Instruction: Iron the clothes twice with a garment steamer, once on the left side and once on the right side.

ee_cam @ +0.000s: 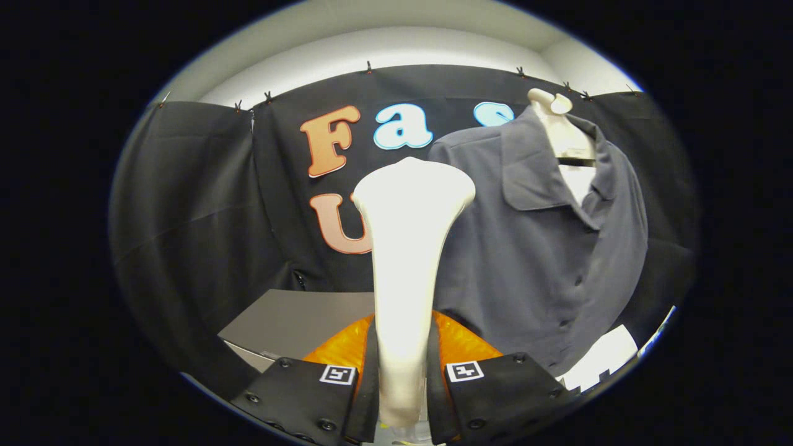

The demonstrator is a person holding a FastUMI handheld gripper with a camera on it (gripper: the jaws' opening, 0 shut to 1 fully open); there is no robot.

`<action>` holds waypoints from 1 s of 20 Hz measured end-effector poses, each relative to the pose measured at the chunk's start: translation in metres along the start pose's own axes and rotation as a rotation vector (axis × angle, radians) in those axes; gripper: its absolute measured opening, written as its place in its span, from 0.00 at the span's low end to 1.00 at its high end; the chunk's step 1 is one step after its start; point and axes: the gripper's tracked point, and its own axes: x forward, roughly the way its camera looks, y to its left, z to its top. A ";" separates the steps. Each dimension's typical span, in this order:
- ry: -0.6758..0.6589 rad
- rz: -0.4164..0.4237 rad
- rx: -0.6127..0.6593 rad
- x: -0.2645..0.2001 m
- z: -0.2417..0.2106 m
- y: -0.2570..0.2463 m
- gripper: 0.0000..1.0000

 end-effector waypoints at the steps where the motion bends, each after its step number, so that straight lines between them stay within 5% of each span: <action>1: -0.013 -0.012 0.004 -0.007 0.006 -0.012 0.40; 10: -0.061 -0.085 0.003 -0.030 0.034 -0.099 0.39; 20: -0.042 -0.061 -0.027 0.010 0.022 -0.133 0.39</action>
